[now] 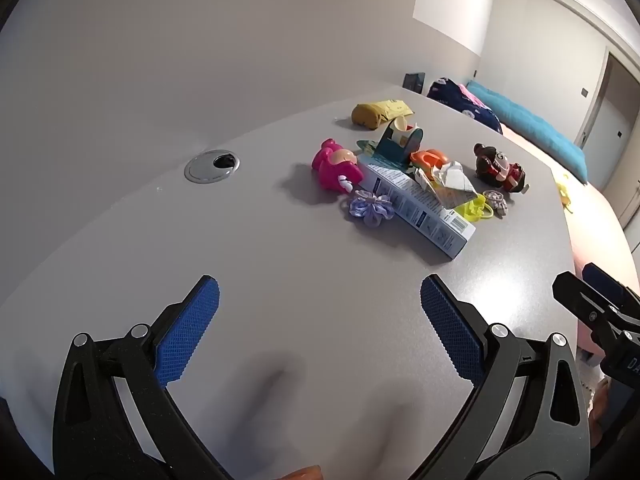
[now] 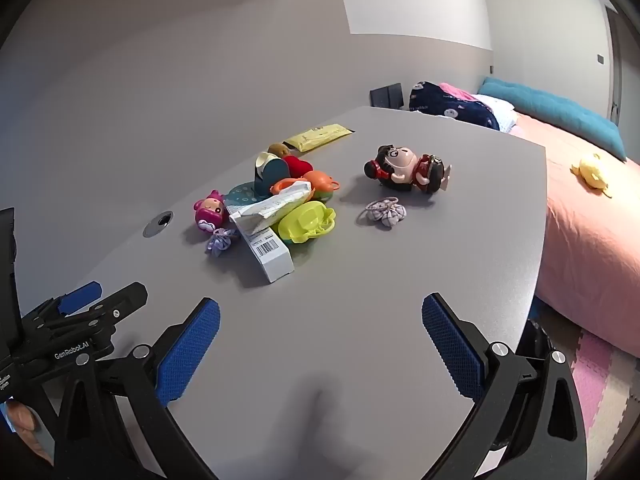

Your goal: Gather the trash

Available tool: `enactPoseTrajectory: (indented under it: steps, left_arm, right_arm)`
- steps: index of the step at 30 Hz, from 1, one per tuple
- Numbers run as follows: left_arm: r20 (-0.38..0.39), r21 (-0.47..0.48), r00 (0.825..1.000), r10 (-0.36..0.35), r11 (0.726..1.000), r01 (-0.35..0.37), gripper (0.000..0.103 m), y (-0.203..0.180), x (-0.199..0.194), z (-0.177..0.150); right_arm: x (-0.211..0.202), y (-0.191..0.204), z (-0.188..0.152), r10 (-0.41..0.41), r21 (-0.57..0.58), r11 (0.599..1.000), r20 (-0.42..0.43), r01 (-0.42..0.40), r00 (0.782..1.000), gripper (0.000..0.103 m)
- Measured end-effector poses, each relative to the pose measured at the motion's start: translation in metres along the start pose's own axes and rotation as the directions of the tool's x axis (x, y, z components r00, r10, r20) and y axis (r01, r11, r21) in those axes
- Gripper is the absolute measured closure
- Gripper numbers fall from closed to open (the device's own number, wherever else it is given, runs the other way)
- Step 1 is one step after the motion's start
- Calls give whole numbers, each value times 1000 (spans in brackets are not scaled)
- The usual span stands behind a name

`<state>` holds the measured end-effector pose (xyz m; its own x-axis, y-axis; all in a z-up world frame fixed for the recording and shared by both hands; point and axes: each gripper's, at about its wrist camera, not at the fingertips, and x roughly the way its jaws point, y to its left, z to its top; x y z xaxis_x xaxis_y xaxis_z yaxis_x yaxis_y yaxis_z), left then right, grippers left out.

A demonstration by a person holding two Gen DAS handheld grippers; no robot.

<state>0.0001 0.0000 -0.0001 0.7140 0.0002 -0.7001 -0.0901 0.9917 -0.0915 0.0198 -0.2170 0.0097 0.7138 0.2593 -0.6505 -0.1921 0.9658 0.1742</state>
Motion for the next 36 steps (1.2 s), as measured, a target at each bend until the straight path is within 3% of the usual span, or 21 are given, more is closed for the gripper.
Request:
enactPoseTrajectory:
  steps: [36]
  left_arm:
    - [2,12,1000,1,1000,-1,6,-4,-3,-1]
  right_arm:
    - [-5,-1,-3,-7,-6,1000,7,7,1000,2]
